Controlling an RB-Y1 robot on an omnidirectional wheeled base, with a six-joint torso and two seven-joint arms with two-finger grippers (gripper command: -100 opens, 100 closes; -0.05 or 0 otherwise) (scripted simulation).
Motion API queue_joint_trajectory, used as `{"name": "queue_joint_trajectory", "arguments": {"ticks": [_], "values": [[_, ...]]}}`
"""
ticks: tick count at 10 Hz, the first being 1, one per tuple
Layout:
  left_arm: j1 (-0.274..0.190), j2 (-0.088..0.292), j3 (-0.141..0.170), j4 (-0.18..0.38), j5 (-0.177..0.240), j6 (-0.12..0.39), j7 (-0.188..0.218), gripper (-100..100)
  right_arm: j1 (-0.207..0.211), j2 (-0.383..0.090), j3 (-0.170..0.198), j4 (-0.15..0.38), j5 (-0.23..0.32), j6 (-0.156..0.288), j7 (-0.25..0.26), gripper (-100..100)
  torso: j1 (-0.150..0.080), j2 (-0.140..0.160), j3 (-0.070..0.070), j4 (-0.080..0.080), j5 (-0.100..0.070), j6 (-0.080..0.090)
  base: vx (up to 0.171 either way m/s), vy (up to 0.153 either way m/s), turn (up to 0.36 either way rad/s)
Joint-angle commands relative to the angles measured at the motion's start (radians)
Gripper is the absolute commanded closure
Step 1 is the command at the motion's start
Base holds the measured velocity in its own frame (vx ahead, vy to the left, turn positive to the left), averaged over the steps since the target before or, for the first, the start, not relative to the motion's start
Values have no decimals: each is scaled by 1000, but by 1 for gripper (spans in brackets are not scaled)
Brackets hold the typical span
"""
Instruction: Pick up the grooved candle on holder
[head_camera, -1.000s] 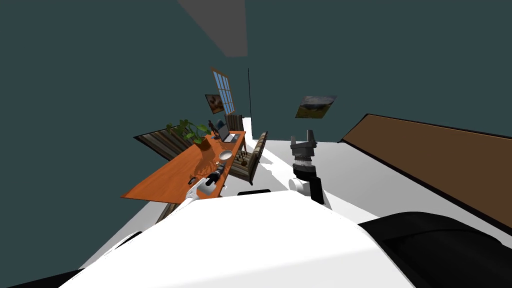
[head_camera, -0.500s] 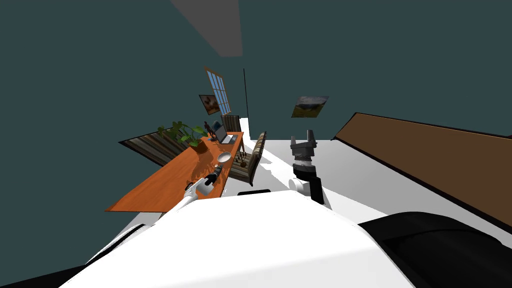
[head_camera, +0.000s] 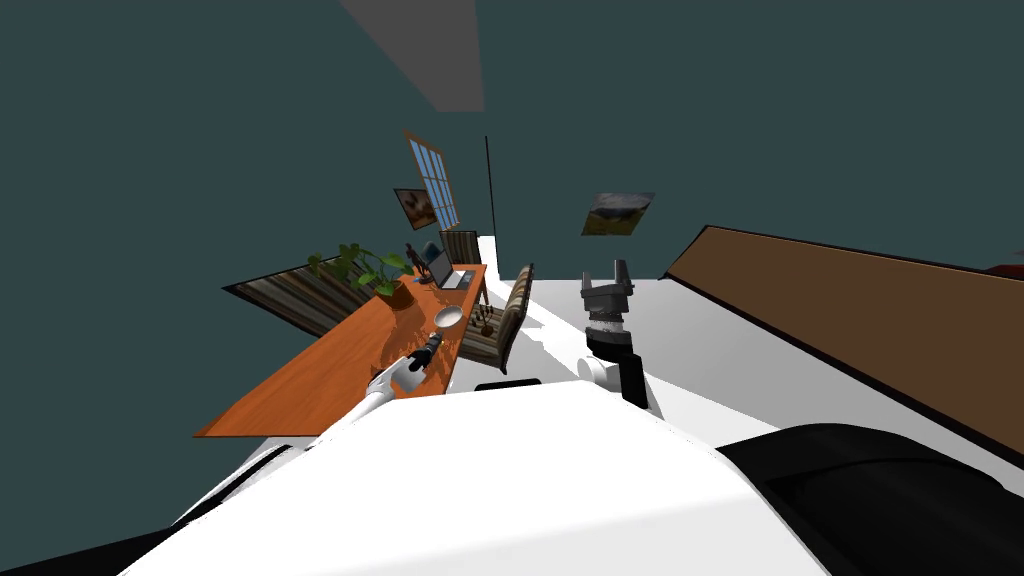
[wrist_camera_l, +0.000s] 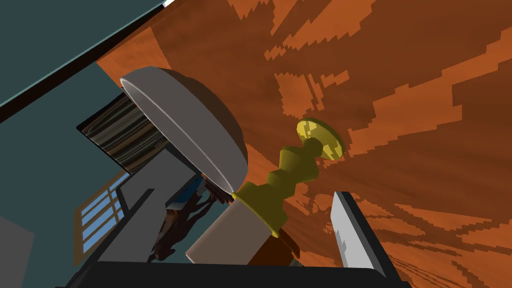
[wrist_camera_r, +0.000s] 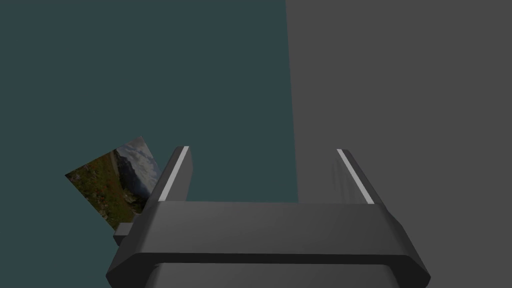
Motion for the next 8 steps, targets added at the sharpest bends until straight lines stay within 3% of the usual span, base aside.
{"name": "queue_joint_trajectory", "arguments": {"ticks": [1,3,4,5,8], "values": [[-8,-22,21,33,-5,-24,-27,-100,0,0,0,0,0,0,0,0,0,0,0,0,0,0,59,17,2],[-16,-47,44,70,-10,-47,-52,-100,0,0,0,0,0,0,0,0,0,-1,-1,0,0,0,51,8,-1],[-15,-38,35,59,-7,-38,-42,-100,0,0,0,0,0,0,0,0,0,-1,-1,0,0,0,22,0,0],[-15,-40,36,61,-8,-41,-45,100,0,0,0,0,0,0,0,0,0,0,0,0,0,0,0,0,0],[-14,-38,36,62,-9,-39,-47,100,0,0,0,0,0,0,0,0,0,3,2,1,1,0,0,0,0]]}}
